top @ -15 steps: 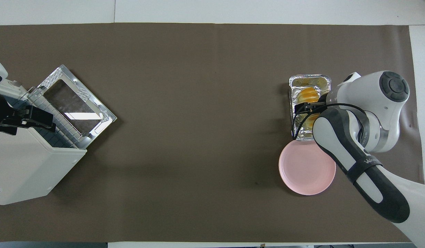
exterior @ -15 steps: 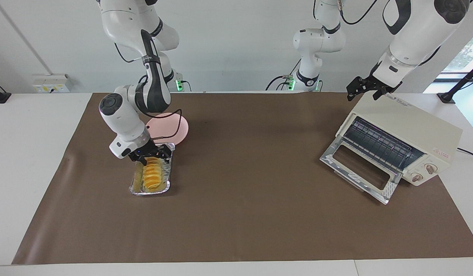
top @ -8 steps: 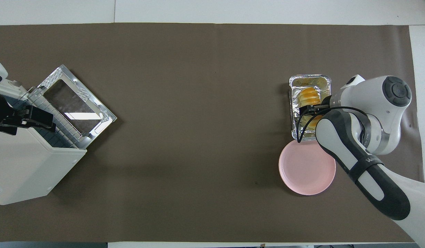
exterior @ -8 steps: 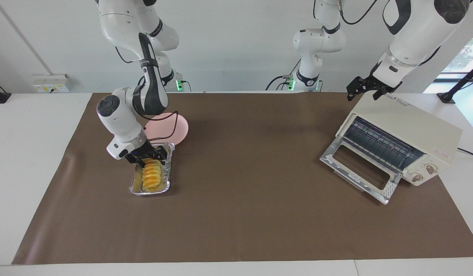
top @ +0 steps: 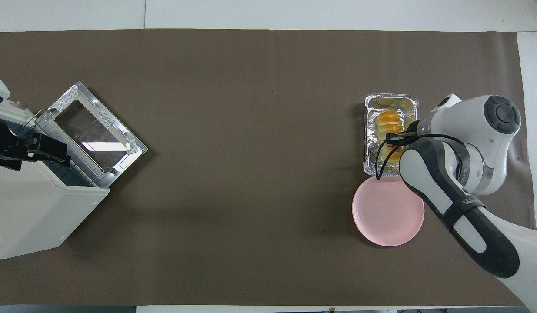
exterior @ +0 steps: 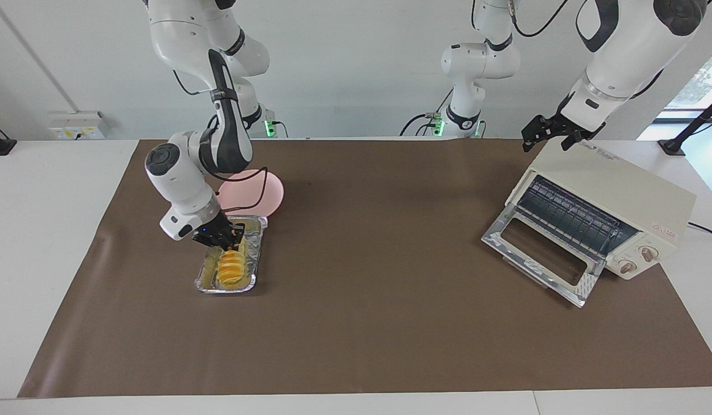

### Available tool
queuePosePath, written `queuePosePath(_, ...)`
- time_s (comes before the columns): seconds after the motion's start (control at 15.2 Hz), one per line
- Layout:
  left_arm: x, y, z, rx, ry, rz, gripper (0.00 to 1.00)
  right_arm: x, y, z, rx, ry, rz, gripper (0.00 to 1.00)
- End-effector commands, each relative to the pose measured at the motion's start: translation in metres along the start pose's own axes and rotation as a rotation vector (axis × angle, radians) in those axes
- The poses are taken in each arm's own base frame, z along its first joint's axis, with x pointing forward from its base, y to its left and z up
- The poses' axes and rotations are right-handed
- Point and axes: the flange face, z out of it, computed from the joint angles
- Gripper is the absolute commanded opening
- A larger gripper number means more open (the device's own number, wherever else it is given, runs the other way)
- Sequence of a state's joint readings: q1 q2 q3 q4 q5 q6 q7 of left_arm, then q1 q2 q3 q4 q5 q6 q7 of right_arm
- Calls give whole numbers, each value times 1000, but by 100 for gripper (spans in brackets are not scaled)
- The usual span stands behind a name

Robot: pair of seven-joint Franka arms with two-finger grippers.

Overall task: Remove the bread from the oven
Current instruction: 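Lift the bread rolls onto the pink plate with the right gripper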

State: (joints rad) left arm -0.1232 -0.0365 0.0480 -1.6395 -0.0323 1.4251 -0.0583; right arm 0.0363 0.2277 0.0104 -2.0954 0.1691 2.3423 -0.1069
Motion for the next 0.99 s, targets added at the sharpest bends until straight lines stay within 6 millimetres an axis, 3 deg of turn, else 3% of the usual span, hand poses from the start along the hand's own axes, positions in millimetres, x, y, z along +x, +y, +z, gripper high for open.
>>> queuePosePath(0.0, -4, -3, -3, 12, 18, 0, 100, 6, -3, -41, 6, -47, -28, 0)
queuePosePath(0.2, -4, -3, -3, 12, 18, 0, 100, 4, -4, -79, 14, -57, -12, 0)
queuePosePath(0.33, -4, -3, -3, 12, 18, 0, 100, -8, -7, -103, 17, -72, 15, 0)
queuePosePath(0.59, -4, -3, -3, 12, 18, 0, 100, -67, -26, -141, -13, -196, 121, 0)
queuePosePath(0.79, -4, -3, -3, 12, 18, 0, 100, -113, -34, -139, -48, -258, 126, 0)
queuePosePath(0.92, -4, -3, -3, 12, 18, 0, 100, -140, -34, -119, -57, -273, 147, 0)
